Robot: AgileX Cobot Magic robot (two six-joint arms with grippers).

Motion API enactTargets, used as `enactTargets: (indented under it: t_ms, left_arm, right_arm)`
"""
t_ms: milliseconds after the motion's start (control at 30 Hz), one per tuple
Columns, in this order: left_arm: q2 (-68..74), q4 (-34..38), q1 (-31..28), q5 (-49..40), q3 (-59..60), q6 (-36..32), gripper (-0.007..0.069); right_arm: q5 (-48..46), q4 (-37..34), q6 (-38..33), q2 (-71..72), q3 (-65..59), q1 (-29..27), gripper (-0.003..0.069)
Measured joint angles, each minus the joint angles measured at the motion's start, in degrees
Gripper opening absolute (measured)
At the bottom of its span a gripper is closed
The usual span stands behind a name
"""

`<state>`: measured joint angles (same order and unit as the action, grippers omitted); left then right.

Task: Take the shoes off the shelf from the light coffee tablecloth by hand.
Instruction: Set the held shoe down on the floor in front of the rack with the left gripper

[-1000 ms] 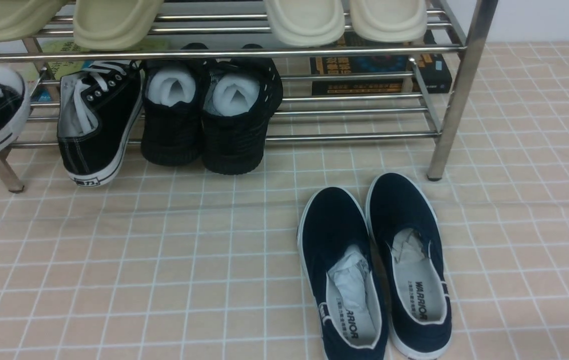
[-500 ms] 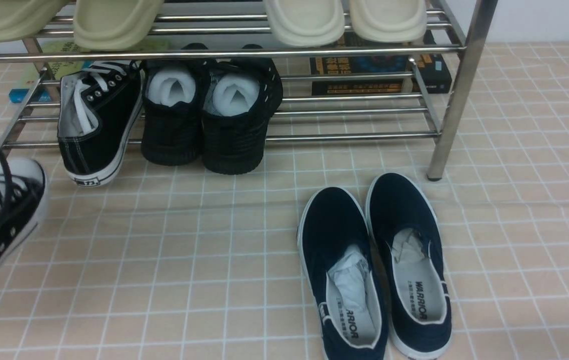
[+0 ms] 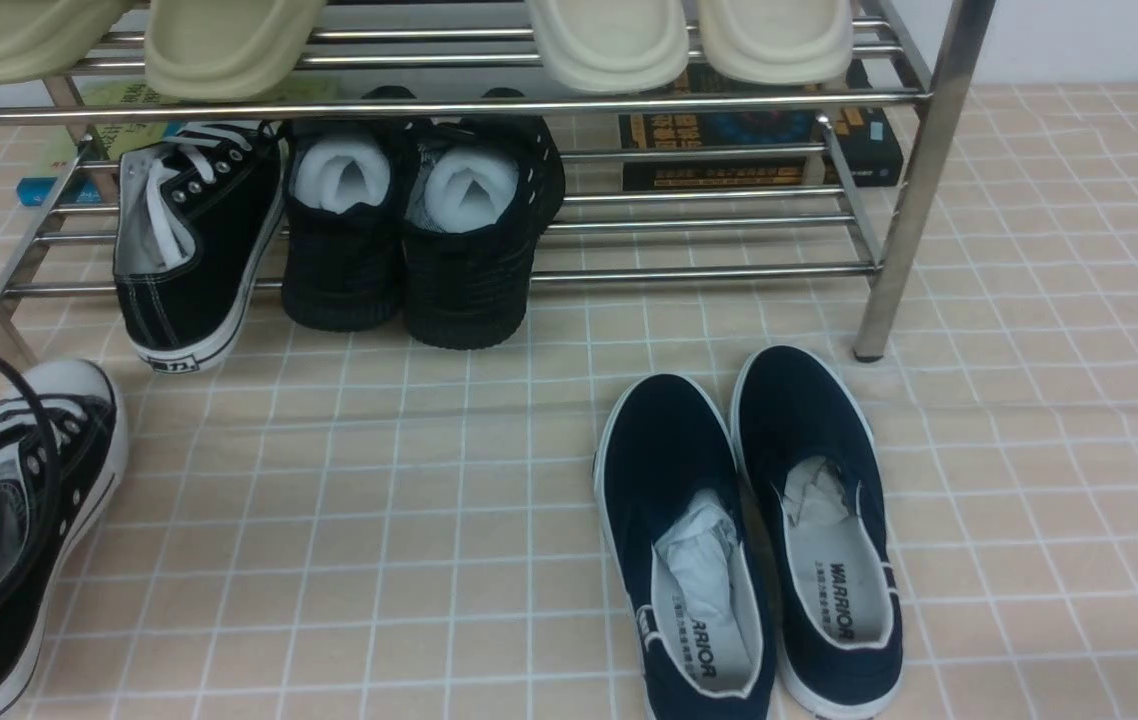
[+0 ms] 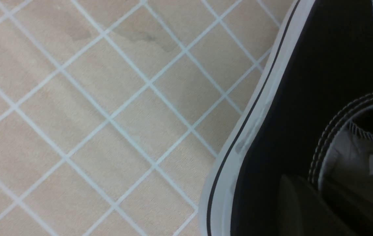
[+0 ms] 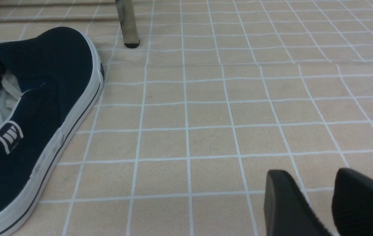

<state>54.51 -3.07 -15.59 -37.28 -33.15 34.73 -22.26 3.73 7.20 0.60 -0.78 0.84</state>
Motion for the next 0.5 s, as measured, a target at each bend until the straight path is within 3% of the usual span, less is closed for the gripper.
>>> enactTargets:
  t_ms: [500]
  left_arm:
    - [6.1, -0.8, 0.0, 2.4, 0.0, 0.0, 0.0036]
  right_arm:
    - [0.0, 0.0, 0.0, 0.0, 0.0, 0.0, 0.0239]
